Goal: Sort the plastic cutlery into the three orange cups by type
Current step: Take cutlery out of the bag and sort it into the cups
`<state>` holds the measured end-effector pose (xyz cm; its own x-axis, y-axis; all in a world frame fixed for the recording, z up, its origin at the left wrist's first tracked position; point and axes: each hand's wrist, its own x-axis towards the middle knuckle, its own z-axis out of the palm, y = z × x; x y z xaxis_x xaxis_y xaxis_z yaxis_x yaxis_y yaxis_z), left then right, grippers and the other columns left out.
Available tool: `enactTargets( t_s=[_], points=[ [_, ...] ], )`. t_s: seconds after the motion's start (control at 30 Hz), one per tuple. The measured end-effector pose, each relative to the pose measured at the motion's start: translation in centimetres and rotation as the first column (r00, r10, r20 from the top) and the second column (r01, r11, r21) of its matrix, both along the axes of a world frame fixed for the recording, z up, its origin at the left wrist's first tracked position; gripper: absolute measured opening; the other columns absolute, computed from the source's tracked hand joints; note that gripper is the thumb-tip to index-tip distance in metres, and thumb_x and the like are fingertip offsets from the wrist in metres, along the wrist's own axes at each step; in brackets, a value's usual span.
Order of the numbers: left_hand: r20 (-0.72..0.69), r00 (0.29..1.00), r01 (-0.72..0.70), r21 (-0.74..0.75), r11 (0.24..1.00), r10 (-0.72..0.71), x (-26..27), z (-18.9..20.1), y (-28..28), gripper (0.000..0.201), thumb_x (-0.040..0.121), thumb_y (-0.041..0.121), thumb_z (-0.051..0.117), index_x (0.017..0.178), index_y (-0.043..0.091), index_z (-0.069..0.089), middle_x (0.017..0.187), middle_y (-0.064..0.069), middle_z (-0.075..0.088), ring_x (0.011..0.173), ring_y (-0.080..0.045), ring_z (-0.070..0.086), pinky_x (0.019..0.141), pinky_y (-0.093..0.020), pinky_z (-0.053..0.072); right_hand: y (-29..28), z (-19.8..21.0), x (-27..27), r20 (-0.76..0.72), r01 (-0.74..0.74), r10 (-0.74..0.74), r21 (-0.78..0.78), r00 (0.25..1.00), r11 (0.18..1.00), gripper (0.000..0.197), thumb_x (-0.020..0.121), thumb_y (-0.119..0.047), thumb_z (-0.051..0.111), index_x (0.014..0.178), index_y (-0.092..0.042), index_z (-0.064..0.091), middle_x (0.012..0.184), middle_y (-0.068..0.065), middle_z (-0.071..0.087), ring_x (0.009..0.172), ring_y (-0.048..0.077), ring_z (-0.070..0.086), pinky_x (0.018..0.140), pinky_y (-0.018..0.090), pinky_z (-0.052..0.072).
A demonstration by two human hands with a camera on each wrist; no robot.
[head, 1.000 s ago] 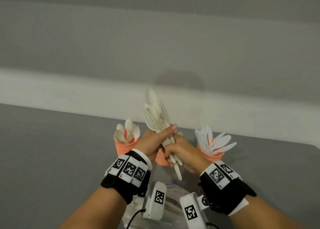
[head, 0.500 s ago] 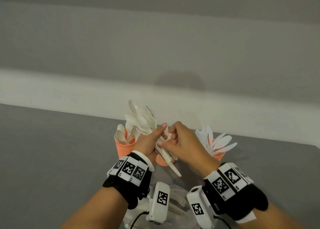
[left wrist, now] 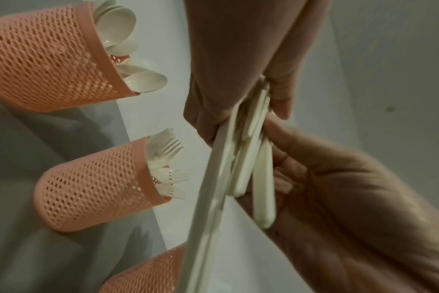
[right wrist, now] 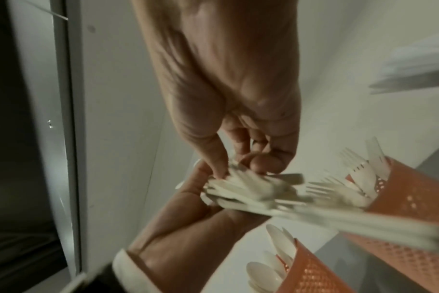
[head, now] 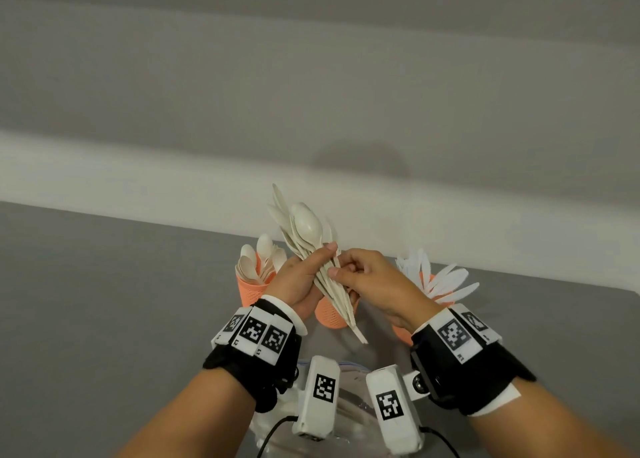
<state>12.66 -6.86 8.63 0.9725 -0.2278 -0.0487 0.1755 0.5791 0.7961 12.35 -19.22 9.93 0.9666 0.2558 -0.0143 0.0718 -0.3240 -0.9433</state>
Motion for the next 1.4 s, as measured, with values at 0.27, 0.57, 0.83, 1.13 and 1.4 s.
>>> enactTargets(
  t_s=[0.27, 0.57, 0.83, 1.13, 1.4],
  points=[
    [-0.077, 0.997, -0.015, -0.09, 0.996, 0.008, 0.5, 0.1, -0.2, 0.014, 0.09, 0.008, 0.052, 0.079, 0.003, 0.059, 0.071, -0.01, 0.07, 0.062, -0.018, 0.069, 0.059, -0.033, 0.06, -0.5, 0.5, -0.2, 0.114, 0.056, -0.052, -0.031, 0.992, 0.998, 0.018, 0.097, -0.011, 0.037, 0.101, -0.005, 0.053, 0.081, 0.007, 0.058, 0.073, 0.018, 0.054, 0.07, 0.034, 0.049],
    [-0.039, 0.996, -0.079, -0.11, 0.991, 0.075, 0.6, 0.0, -0.6, 0.027, 0.093, 0.014, 0.049, 0.07, 0.006, 0.062, 0.061, -0.004, 0.064, 0.058, -0.014, 0.066, 0.063, -0.028, 0.059, -0.2, -0.2, -0.5, 0.372, 0.053, 0.007, -0.151, 0.928, 0.987, 0.019, 0.084, -0.016, 0.064, 0.101, -0.009, 0.059, 0.083, -0.006, 0.059, 0.08, 0.012, 0.056, 0.081, 0.03, 0.048],
    [-0.067, 0.997, -0.044, -0.137, 0.99, 0.035, 0.5, 0.4, -0.8, 0.03, 0.098, 0.025, 0.039, 0.085, 0.006, 0.057, 0.065, -0.005, 0.068, 0.068, -0.016, 0.07, 0.067, -0.028, 0.059, 0.0, -0.8, -0.2, 0.571, 0.1, 0.051, -0.23, 0.819, 0.968, 0.015, 0.092, -0.013, 0.051, 0.103, -0.008, 0.06, 0.094, 0.01, 0.057, 0.083, 0.02, 0.057, 0.073, 0.027, 0.046],
    [-0.106, 0.992, 0.061, -0.112, 0.992, -0.073, -0.3, 0.6, -0.6, 0.061, 0.099, 0.026, 0.032, 0.057, 0.007, 0.071, 0.058, -0.006, 0.065, 0.059, -0.019, 0.068, 0.076, -0.036, 0.051, -1.3, 0.1, 0.3, 0.386, -0.007, 0.096, -0.226, 0.918, 0.974, 0.025, 0.079, -0.014, 0.069, 0.103, -0.012, 0.062, 0.098, 0.008, 0.059, 0.075, 0.004, 0.051, 0.067, 0.015, 0.041],
    [-0.2, 0.968, -0.176, -0.108, 0.978, 0.152, 0.3, 0.6, -0.8, 0.025, 0.091, -0.002, 0.046, 0.069, 0.005, 0.057, 0.059, -0.006, 0.063, 0.053, -0.016, 0.067, 0.051, -0.028, 0.057, -2.2, 0.2, 0.5, 0.32, -0.051, 0.204, -0.428, 0.925, 0.902, 0.036, 0.082, -0.011, 0.064, 0.116, -0.014, 0.052, 0.092, 0.0, 0.058, 0.072, 0.003, 0.052, 0.065, 0.012, 0.041]
  ],
)
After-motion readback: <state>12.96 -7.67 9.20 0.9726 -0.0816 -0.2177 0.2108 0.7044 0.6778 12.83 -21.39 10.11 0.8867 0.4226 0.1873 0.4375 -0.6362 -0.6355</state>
